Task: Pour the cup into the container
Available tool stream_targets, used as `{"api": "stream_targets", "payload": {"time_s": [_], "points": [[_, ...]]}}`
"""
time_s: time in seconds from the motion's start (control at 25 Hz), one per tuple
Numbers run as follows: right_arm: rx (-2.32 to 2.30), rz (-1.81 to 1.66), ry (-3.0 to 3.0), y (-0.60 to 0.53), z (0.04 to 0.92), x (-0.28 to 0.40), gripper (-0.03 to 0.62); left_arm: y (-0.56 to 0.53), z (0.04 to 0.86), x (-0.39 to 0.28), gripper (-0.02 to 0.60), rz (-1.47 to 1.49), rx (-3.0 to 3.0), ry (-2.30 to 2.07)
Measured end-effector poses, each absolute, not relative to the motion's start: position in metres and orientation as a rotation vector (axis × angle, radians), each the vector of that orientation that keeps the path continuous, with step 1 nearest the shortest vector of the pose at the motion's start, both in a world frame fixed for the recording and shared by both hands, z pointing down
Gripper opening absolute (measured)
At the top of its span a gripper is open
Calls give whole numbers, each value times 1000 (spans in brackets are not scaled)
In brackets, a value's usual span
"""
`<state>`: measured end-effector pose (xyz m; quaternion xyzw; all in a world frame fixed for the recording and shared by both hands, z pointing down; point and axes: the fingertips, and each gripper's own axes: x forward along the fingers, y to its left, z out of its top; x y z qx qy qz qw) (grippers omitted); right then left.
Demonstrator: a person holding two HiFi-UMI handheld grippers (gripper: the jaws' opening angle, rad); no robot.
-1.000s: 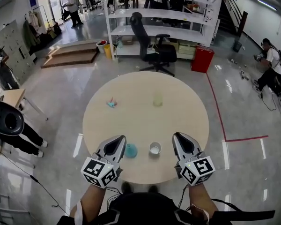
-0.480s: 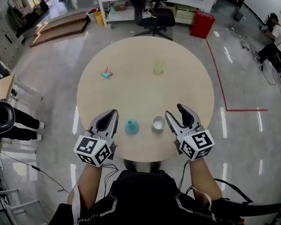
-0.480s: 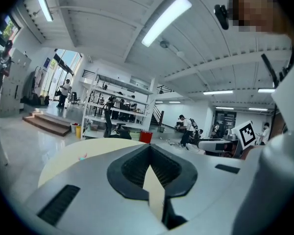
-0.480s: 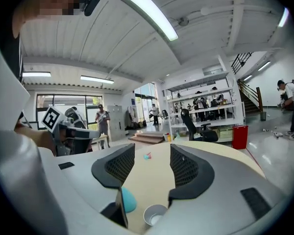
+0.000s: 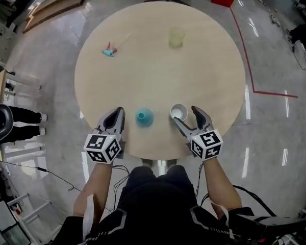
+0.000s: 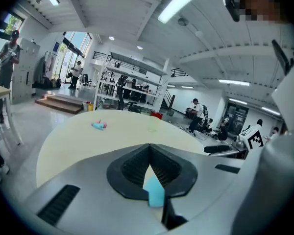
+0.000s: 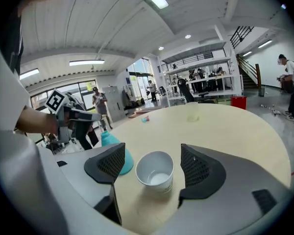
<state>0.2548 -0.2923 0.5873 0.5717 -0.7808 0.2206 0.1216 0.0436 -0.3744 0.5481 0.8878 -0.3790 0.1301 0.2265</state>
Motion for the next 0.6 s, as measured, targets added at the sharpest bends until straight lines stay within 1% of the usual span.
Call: {"api": "stream_targets", "payload": {"time_s": [0.16, 0.36, 0.6], "points": [[1628, 699, -2243, -286, 624, 251, 348, -374, 586, 42, -8, 415, 2407, -1033], [1601, 731, -2188, -283, 659, 247, 351, -369, 628, 41, -8, 495, 2363, -1008], [1591, 701, -2172, -286, 670, 242, 350, -358, 644, 42, -8, 536, 2335, -981]]}}
